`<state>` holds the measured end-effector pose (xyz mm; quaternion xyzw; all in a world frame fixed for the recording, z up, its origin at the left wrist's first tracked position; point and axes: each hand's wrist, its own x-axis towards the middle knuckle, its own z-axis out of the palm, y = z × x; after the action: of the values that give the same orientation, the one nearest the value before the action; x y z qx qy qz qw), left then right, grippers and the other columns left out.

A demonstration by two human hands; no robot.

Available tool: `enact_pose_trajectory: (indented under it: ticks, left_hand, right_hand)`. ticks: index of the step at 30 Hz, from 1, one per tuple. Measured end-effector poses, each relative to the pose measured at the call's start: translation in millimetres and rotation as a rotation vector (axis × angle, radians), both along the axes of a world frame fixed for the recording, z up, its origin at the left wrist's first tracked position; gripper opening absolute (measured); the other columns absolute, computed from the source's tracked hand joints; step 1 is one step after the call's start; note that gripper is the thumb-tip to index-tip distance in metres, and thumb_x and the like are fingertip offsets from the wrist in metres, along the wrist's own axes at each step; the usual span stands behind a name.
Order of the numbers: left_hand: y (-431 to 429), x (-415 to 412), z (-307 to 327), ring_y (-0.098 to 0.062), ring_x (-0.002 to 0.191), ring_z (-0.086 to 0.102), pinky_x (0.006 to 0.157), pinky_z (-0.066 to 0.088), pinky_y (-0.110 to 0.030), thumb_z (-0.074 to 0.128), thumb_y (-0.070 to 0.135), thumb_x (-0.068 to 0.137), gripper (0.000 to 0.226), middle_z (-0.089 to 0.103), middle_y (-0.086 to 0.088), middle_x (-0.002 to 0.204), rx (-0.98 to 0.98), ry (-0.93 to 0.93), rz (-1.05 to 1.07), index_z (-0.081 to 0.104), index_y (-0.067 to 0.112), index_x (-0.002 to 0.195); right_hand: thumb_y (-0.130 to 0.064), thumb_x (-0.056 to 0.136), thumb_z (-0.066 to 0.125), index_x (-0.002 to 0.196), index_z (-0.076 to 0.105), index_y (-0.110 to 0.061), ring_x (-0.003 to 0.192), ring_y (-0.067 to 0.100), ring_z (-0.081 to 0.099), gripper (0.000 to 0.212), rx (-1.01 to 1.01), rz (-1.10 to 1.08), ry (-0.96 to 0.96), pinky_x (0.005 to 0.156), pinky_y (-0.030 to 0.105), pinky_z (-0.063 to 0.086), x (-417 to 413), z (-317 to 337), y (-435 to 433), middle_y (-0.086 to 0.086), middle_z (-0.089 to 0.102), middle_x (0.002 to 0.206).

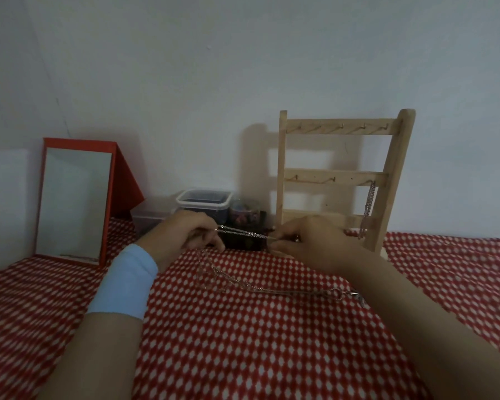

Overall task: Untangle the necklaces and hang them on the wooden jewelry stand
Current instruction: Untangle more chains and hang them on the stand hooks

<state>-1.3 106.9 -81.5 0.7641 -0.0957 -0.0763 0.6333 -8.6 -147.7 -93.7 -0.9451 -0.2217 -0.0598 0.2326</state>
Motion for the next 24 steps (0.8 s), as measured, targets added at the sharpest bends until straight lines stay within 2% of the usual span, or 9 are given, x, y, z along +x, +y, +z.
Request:
enact_pose_trajectory:
  ticks: [1, 2, 5, 9, 12, 15, 19, 22, 24]
  left_hand:
    - [0, -3, -2, -0.023, 0.050, 0.056, 0.080, 0.048, -0.032, 0.044, 0.014, 0.087, 0.039, 0.033, -0.006, 0.037, -0.145, 0.019, -0.054, 0.043, 0.006, 0.049]
    - [2, -6, -1, -0.021, 0.042, 0.049, 0.076, 0.052, -0.032, 0.039, 0.013, 0.089, 0.038, 0.027, 0.000, 0.035, -0.272, 0.060, -0.123, 0.043, 0.007, 0.052]
    - [17, -13, 6, -0.011, 0.027, 0.028, 0.056, 0.056, -0.036, 0.035, 0.024, 0.086, 0.036, 0.031, 0.002, 0.036, -0.437, 0.208, -0.282, 0.051, 0.009, 0.057]
    - [20, -13, 7, -0.017, 0.027, 0.034, 0.037, 0.044, -0.025, 0.041, 0.020, 0.081, 0.028, 0.045, -0.012, 0.047, -0.162, 0.186, -0.102, 0.053, 0.000, 0.067]
    - [3, -15, 1, -0.013, 0.029, 0.035, 0.033, 0.037, -0.019, 0.034, 0.006, 0.084, 0.025, 0.048, -0.014, 0.062, -0.099, 0.267, -0.164, 0.057, -0.005, 0.089]
    - [-11, -10, -7, -0.013, 0.040, 0.040, 0.040, 0.040, -0.020, 0.022, -0.006, 0.091, 0.039, 0.052, -0.013, 0.072, -0.055, 0.295, -0.236, 0.057, -0.005, 0.109]
    - [-20, -3, -13, -0.017, 0.057, 0.052, 0.052, 0.047, -0.027, 0.030, -0.014, 0.092, 0.051, 0.063, -0.014, 0.083, -0.043, 0.330, -0.359, 0.067, 0.011, 0.118]
    - [-26, -6, -12, -0.015, 0.063, 0.058, 0.053, 0.050, -0.023, 0.038, -0.016, 0.094, 0.053, 0.067, -0.012, 0.088, 0.048, 0.277, -0.407, 0.062, 0.022, 0.122]
    - [-33, -8, -9, -0.015, 0.066, 0.062, 0.055, 0.049, -0.024, 0.043, -0.014, 0.094, 0.047, 0.070, -0.011, 0.091, 0.113, 0.201, -0.430, 0.058, 0.020, 0.121]
  right_hand:
    - [-0.040, 0.099, 0.061, 0.111, 0.077, -0.033, 0.091, -0.003, 0.061, 0.021, 0.027, -0.006, 0.013, 0.090, 0.029, 0.054, 1, -1, -1, -0.018, 0.073, 0.101]
    - [-0.039, 0.100, 0.060, 0.109, 0.077, -0.033, 0.090, -0.003, 0.061, 0.020, 0.062, -0.008, 0.027, 0.089, 0.029, 0.054, 1, -2, -2, -0.018, 0.073, 0.098]
    - [-0.039, 0.100, 0.060, 0.105, 0.079, -0.033, 0.084, -0.001, 0.063, 0.020, 0.141, -0.008, 0.026, 0.081, 0.025, 0.055, 2, -3, -3, -0.015, 0.074, 0.092]
    - [-0.043, 0.100, 0.060, 0.106, 0.079, -0.035, 0.078, -0.003, 0.060, 0.021, 0.041, -0.042, 0.014, 0.073, 0.022, 0.050, 8, -7, -6, -0.021, 0.071, 0.090]
    - [-0.046, 0.100, 0.058, 0.106, 0.078, -0.034, 0.076, -0.005, 0.061, 0.024, -0.173, -0.104, 0.055, 0.071, 0.018, 0.049, 12, -16, -14, -0.022, 0.071, 0.089]
    - [-0.036, 0.101, 0.057, 0.116, 0.076, -0.032, 0.093, 0.003, 0.066, 0.024, -0.301, -0.115, 0.138, 0.092, 0.027, 0.057, 15, -18, -18, -0.013, 0.075, 0.112]
    - [-0.014, 0.098, 0.052, 0.135, 0.064, -0.038, 0.125, 0.011, 0.059, 0.046, -0.366, -0.017, 0.218, 0.109, 0.030, 0.045, 4, -3, -6, -0.010, 0.061, 0.142]
    - [-0.010, 0.099, 0.049, 0.141, 0.059, -0.032, 0.127, 0.014, 0.056, 0.049, -0.243, 0.009, 0.131, 0.103, 0.028, 0.042, -6, 8, 7, -0.005, 0.059, 0.145]
    - [-0.009, 0.099, 0.050, 0.145, 0.054, -0.026, 0.125, 0.014, 0.057, 0.050, 0.072, 0.038, 0.159, 0.105, 0.029, 0.045, -12, 11, 16, -0.001, 0.062, 0.140]
